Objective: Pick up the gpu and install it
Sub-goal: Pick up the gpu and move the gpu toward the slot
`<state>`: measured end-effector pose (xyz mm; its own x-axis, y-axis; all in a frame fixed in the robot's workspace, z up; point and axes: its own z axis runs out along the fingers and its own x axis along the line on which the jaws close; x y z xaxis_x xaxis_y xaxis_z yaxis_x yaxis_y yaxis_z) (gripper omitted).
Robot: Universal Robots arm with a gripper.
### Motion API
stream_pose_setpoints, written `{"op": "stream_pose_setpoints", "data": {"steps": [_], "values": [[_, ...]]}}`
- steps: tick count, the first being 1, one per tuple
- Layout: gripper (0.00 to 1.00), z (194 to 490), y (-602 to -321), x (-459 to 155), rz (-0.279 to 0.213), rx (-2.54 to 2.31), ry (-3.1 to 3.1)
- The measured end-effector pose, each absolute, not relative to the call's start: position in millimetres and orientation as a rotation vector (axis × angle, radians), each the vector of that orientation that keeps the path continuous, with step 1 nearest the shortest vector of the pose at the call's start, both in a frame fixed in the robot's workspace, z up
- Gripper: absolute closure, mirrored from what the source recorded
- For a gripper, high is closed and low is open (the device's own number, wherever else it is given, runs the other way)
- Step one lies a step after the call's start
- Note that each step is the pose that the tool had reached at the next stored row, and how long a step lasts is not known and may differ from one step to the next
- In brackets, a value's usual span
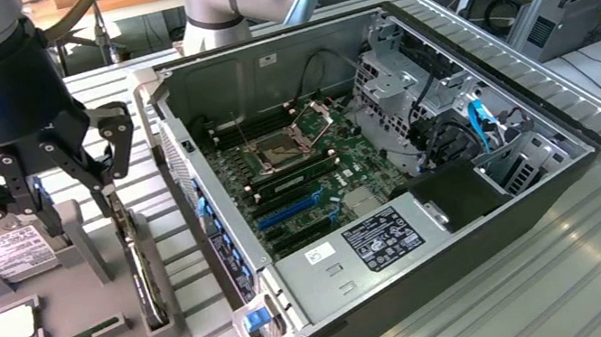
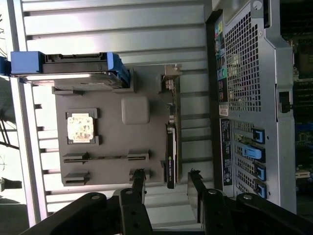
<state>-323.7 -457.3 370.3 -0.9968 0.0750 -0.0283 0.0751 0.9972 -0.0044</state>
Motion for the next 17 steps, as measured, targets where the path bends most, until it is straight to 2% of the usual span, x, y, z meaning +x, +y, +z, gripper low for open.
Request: {"op": "stream_pose_setpoints", "data": {"steps": [17], "values": [[0.52,366.5,-457.3,-323.7,-0.009,0.117,3.111]]}}
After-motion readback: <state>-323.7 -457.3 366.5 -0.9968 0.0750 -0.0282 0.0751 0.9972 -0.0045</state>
